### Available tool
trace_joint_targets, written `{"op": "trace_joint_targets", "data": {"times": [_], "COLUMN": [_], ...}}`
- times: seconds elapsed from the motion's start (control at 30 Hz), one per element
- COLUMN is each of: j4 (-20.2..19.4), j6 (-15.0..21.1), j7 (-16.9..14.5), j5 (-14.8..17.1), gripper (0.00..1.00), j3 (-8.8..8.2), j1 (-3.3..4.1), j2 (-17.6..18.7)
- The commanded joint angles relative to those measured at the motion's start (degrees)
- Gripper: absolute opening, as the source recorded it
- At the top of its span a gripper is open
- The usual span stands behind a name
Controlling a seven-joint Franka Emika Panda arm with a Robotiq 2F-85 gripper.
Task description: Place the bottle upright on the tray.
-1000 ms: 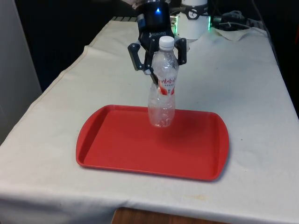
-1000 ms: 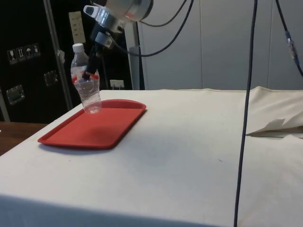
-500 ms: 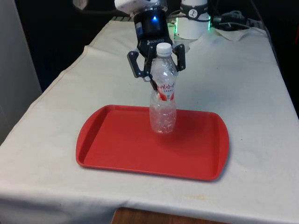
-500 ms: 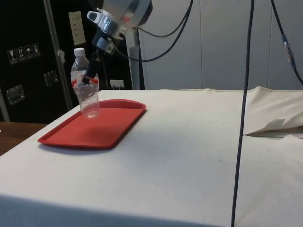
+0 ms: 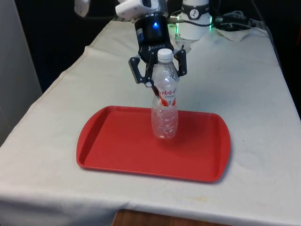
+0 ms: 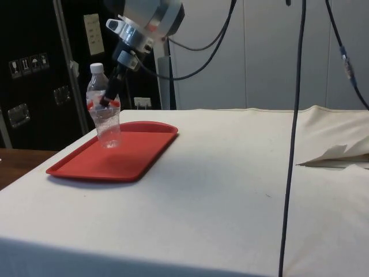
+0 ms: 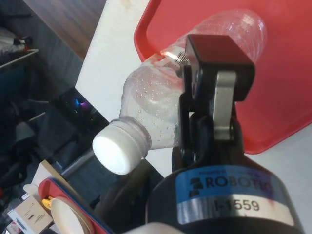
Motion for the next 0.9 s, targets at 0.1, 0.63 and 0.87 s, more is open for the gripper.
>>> {"op": "trace_joint_targets", "data": {"times": [0.1,0.63,0.87], "j4": [0.69,1.6,1.78], "j6": [0.23,-0.46,-0.97], "j7": [-0.29,-0.92,-1.32], "j5": [0.29,0.52,0.69], "gripper": [0.33,0.33,0.33], "j3": [0.11,-0.86,-1.6], "j1": [-0.06,-0.46,-0.63], "j2": [0.8,2.12,2.58]}}
